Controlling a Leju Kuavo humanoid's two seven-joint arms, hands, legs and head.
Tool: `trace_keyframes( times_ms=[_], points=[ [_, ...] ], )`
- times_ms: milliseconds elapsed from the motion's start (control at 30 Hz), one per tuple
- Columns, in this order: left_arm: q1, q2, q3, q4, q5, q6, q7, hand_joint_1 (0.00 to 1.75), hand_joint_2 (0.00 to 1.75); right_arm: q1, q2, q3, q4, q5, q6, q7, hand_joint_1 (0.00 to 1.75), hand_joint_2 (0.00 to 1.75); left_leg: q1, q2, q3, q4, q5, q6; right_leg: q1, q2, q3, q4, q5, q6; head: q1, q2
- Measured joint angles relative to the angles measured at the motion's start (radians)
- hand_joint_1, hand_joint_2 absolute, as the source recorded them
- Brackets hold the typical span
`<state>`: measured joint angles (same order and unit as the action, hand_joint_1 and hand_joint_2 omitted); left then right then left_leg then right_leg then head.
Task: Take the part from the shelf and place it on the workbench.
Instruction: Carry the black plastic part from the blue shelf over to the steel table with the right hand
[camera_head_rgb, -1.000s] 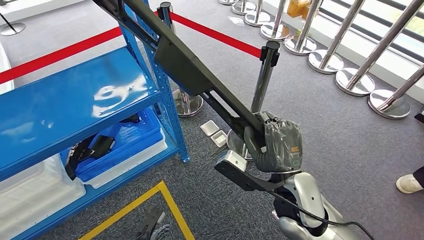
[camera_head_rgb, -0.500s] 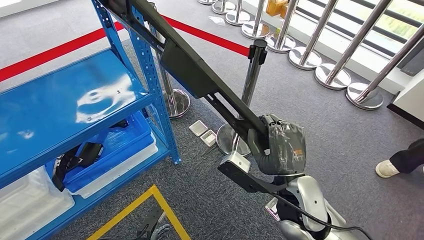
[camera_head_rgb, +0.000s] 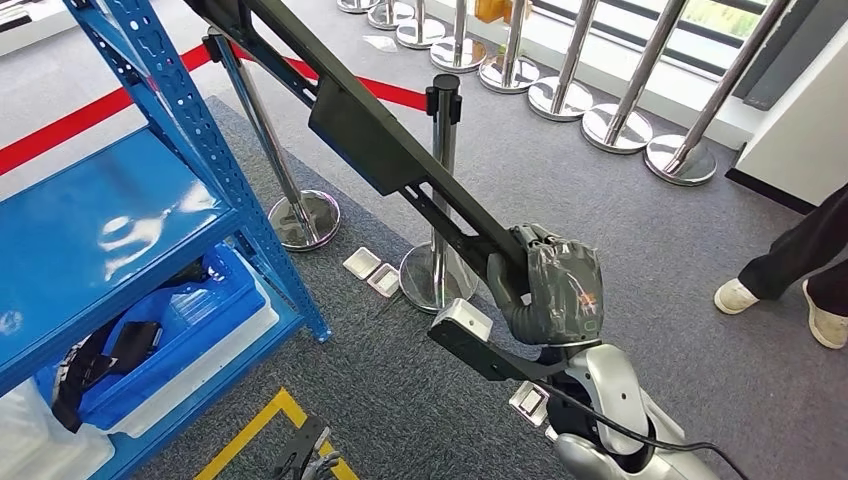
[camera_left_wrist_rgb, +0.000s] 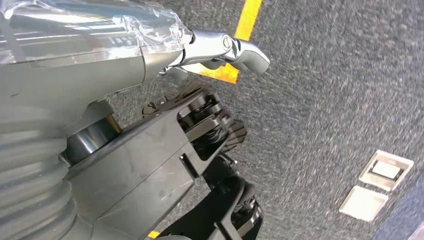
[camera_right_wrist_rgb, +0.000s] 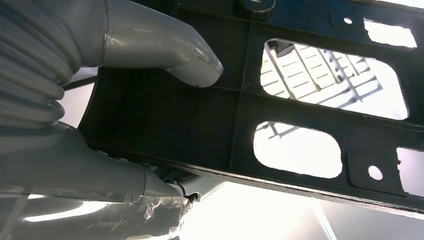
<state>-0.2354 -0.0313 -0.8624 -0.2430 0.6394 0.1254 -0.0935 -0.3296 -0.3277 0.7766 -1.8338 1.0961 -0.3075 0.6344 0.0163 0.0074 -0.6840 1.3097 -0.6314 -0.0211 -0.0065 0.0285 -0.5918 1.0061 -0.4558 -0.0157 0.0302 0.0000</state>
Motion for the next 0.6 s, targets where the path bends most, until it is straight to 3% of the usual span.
trace_keyframes(
  times_ms=[33,100,133,200,233,300,333,400,467,500,533,600],
  points=[
    [0.000,0.000,0.000,0.000,0.000,0.000,0.000,0.00,1.75,0.000,0.000,0.000,0.000,0.000,0.000,0.000,1.64,1.75,0.000,-0.003,0.014,-0.041,0.035,0.004,0.001,0.010,0.002,0.002,-0.002,0.000,-0.005,0.000],
    [0.000,0.001,0.000,0.000,0.000,0.001,0.000,0.00,1.75,-0.001,0.000,0.000,0.000,0.000,0.001,0.000,1.64,1.75,-0.001,-0.026,0.068,-0.178,0.114,0.014,0.003,0.030,0.005,0.007,-0.007,0.005,-0.015,0.000],
    [-0.001,0.001,0.000,0.000,0.000,0.001,0.000,0.00,1.75,-0.001,0.001,0.000,0.000,0.000,0.001,0.000,1.64,1.75,0.000,-0.040,0.089,-0.234,0.137,0.017,0.004,0.038,0.004,0.011,-0.009,0.008,-0.018,0.000],
    [-0.001,0.002,0.000,0.000,-0.001,0.002,-0.001,0.00,1.75,-0.002,0.001,0.000,0.000,0.000,0.002,0.001,1.64,1.75,-0.002,-0.053,0.102,-0.274,0.143,0.022,0.002,0.052,-0.002,0.014,-0.010,0.017,-0.021,0.000],
    [-0.002,0.002,0.000,0.000,-0.002,0.002,-0.002,0.00,1.75,-0.001,0.001,0.000,0.000,0.001,0.003,0.001,1.64,1.75,-0.003,-0.048,0.103,-0.279,0.143,0.024,0.000,0.059,-0.005,0.013,-0.009,0.022,-0.022,0.000],
    [-0.005,0.002,0.000,0.000,-0.005,0.002,-0.003,0.00,1.75,0.001,0.000,0.000,-0.001,0.001,0.003,0.002,1.64,1.75,-0.001,-0.034,0.106,-0.287,0.147,0.034,-0.002,0.044,-0.011,0.028,-0.021,0.034,-0.020,0.000],
    [-0.007,0.002,0.000,0.000,-0.007,0.002,-0.004,0.00,1.75,0.001,0.000,0.000,-0.002,0.002,0.003,0.003,1.64,1.75,0.001,-0.025,0.108,-0.292,0.149,0.039,-0.002,0.027,-0.024,0.058,-0.040,0.039,-0.015,0.000],
    [-0.008,0.002,0.000,0.000,-0.010,0.001,-0.005,0.00,1.75,0.001,0.000,-0.001,-0.003,0.002,0.003,0.003,1.64,1.75,0.002,-0.009,0.110,-0.295,0.150,0.045,-0.003,-0.009,-0.079,0.174,-0.101,0.050,-0.002,0.000],
    [-0.006,0.002,0.000,0.000,-0.011,0.001,-0.005,0.00,1.75,0.003,0.000,-0.001,-0.003,0.003,0.004,0.003,1.64,1.75,0.002,0.009,0.110,-0.295,0.148,0.046,-0.009,-0.018,-0.138,0.288,-0.139,0.058,0.006,0.000],
    [-0.006,0.002,0.000,0.000,-0.011,0.000,-0.005,0.00,1.75,0.004,0.000,-0.001,-0.003,0.002,0.005,0.004,1.64,1.75,0.002,0.017,0.112,-0.294,0.146,0.046,-0.011,-0.020,-0.146,0.299,-0.131,0.060,0.010,0.000],
    [-0.007,0.002,0.000,0.000,-0.011,0.001,-0.005,0.00,1.75,0.005,0.000,-0.001,-0.003,0.002,0.006,0.005,1.64,1.75,0.003,0.025,0.114,-0.294,0.144,0.044,-0.014,-0.023,-0.132,0.268,-0.103,0.061,0.014,0.000],
    [-0.007,0.002,0.000,0.000,-0.010,0.001,-0.005,0.00,1.75,0.004,0.000,-0.001,-0.003,0.002,0.007,0.005,1.64,1.75,0.003,0.037,0.121,-0.293,0.137,0.036,-0.015,-0.050,-0.065,0.129,-0.032,0.062,0.024,0.000]
  ],
)
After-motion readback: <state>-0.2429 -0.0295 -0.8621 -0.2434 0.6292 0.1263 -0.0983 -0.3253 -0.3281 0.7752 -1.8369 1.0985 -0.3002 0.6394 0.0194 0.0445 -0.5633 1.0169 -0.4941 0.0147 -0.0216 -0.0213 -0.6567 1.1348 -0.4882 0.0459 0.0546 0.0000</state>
